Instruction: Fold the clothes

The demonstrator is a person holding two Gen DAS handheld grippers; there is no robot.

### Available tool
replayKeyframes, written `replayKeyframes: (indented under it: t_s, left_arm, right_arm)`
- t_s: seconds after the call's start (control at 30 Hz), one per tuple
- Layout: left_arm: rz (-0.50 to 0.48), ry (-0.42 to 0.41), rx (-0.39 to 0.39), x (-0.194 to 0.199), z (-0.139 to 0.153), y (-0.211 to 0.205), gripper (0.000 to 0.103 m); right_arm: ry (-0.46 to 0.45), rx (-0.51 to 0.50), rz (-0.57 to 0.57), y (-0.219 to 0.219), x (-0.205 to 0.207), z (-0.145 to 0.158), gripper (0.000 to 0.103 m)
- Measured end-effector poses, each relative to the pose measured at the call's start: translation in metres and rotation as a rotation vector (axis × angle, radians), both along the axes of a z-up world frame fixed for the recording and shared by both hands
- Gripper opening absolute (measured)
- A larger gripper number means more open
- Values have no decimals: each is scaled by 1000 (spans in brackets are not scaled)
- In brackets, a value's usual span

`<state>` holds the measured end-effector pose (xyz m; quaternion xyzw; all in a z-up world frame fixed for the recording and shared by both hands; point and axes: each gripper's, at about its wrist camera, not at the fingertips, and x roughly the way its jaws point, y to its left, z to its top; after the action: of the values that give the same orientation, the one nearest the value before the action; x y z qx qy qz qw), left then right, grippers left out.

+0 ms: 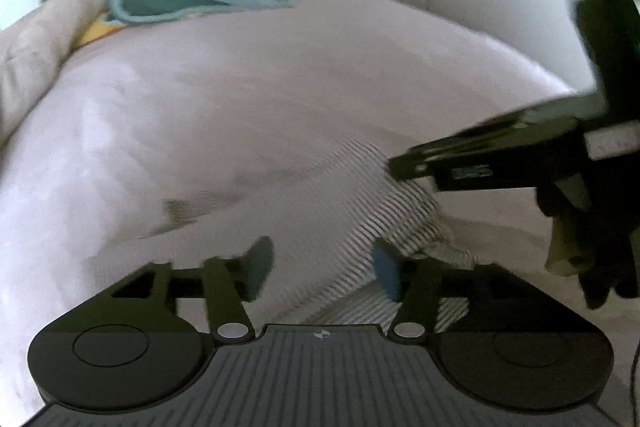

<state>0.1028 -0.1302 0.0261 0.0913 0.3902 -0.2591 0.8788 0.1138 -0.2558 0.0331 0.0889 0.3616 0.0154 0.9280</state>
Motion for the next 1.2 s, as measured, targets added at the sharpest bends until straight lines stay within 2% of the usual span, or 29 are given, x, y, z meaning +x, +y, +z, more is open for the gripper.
replayKeyframes:
  t_s: [0.07, 0.1, 0.17, 0.27, 0.37, 0.4, 0.43, 0.5, 0.53, 0.6, 0.67, 0.73, 0.77, 0.8, 0.83, 0.87, 0.93, 1.0, 1.1, 1.13, 1.2]
  left_arm:
    - [74, 50, -56, 6, -2, 24, 88]
    - [117, 91, -79, 12, -8, 36, 90]
    - [202, 185, -121, 21, -26, 54, 91]
    - [271, 265, -198, 24, -43, 73, 91]
    - [267, 228, -199, 19, -22, 80, 94]
    - [254, 233, -216, 13, -17, 85, 94]
    - [237, 249, -242, 5, -13, 91, 94]
    - [203, 281, -293, -10, -7, 103, 94]
    - [186, 297, -319, -18, -3, 109, 94]
    - [121, 424, -374, -35, -13, 115, 95]
    - [95, 485, -319, -58, -28, 115, 95]
    - [128, 493, -191, -76, -43, 115, 95]
    - [150, 484, -140, -82, -50, 118, 95]
    - [155, 464, -142, -88, -51, 122, 95]
    - [168, 456, -168, -89, -49, 127, 95]
    - [187, 455, -193, -89, -47, 131, 95]
    - [228, 435, -229, -86, -40, 137, 95]
    - [292, 384, -217, -81, -36, 144, 95]
    - [414, 361, -50, -65, -49, 140, 95]
    - [422, 356, 9, -60, -54, 137, 95]
    - [371, 322, 98, -59, -59, 130, 95]
  right_arm:
    - [-44, 43, 48, 7, -2, 6, 29]
    - [-35, 70, 78, 11, 2, 4, 29]
    - [39, 101, 115, 19, 15, -12, 29]
    - [145, 93, 111, 24, 32, -45, 29]
    - [124, 77, 92, 27, 23, -30, 32]
    - [108, 67, 86, 28, 15, -20, 39]
    - [94, 60, 83, 28, 5, -13, 49]
    - [88, 59, 83, 31, -15, -1, 61]
    - [93, 61, 83, 33, -24, 3, 64]
    - [140, 85, 81, 39, -45, 3, 68]
    - [210, 91, 83, 46, -65, -10, 70]
    - [297, 71, 61, 52, -75, -34, 71]
    - [289, 47, 64, 56, -80, -41, 72]
    - [274, 20, 70, 59, -85, -47, 80]
    - [268, -3, 98, 66, -86, -50, 93]
    - [265, -25, 130, 73, -85, -52, 99]
    - [270, -77, 153, 86, -82, -55, 103]
    - [270, -118, 149, 94, -80, -56, 103]
    - [279, -84, 108, 92, -79, -54, 103]
    - [287, -89, 102, 93, -79, -54, 103]
    - [309, -123, 107, 98, -76, -54, 103]
